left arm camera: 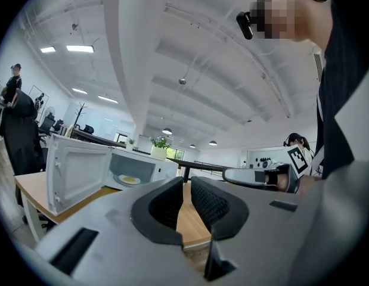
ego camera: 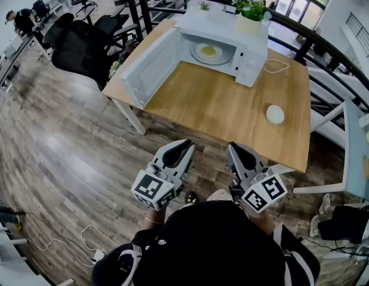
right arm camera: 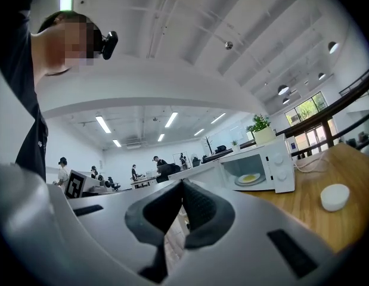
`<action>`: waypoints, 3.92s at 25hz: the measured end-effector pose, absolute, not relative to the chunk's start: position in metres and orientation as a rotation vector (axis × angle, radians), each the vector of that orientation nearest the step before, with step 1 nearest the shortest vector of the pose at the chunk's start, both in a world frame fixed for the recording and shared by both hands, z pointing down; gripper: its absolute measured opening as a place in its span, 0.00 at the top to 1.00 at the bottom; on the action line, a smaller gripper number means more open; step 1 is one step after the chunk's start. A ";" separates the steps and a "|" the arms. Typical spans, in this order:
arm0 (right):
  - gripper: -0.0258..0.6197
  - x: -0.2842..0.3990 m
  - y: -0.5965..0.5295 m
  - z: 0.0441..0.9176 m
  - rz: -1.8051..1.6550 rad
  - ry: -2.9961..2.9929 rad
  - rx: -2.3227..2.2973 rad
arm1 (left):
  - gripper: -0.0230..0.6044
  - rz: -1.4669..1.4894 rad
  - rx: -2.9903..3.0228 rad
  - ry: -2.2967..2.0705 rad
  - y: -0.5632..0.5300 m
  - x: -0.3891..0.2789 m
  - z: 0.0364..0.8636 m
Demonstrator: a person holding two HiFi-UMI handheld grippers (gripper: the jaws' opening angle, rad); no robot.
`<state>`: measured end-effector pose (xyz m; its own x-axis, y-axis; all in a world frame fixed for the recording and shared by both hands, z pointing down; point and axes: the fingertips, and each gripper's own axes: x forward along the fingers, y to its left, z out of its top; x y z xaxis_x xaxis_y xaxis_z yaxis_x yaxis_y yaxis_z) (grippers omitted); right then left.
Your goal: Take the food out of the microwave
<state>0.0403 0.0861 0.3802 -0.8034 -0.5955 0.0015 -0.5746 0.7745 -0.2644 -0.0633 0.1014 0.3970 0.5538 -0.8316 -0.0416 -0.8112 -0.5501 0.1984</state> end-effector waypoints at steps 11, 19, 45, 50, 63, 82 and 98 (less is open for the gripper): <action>0.96 0.024 0.037 0.386 -0.427 2.864 -0.914 | 0.91 -0.177 2.553 -1.470 0.070 -0.088 0.404; 0.95 0.004 -0.034 0.387 -0.444 2.849 -0.866 | 0.90 -0.128 2.513 -1.542 0.006 -0.114 0.402; 0.91 0.073 -0.183 0.408 -0.597 2.673 -1.107 | 0.90 0.073 2.588 -1.361 -0.176 -0.072 0.409; 0.90 0.082 -0.194 0.410 -0.610 2.655 -1.119 | 0.90 0.083 2.573 -1.351 -0.194 -0.069 0.411; 0.87 0.053 -0.235 0.436 -0.674 2.714 -1.161 | 0.90 0.140 2.461 -1.435 -0.248 -0.108 0.443; 0.81 -0.034 -0.348 0.466 -0.746 2.681 -1.482 | 0.75 0.264 2.452 -1.246 -0.374 -0.139 0.494; 0.71 -0.041 -0.419 0.526 -0.891 2.551 -1.779 | 0.69 0.359 2.299 -1.225 -0.436 -0.139 0.562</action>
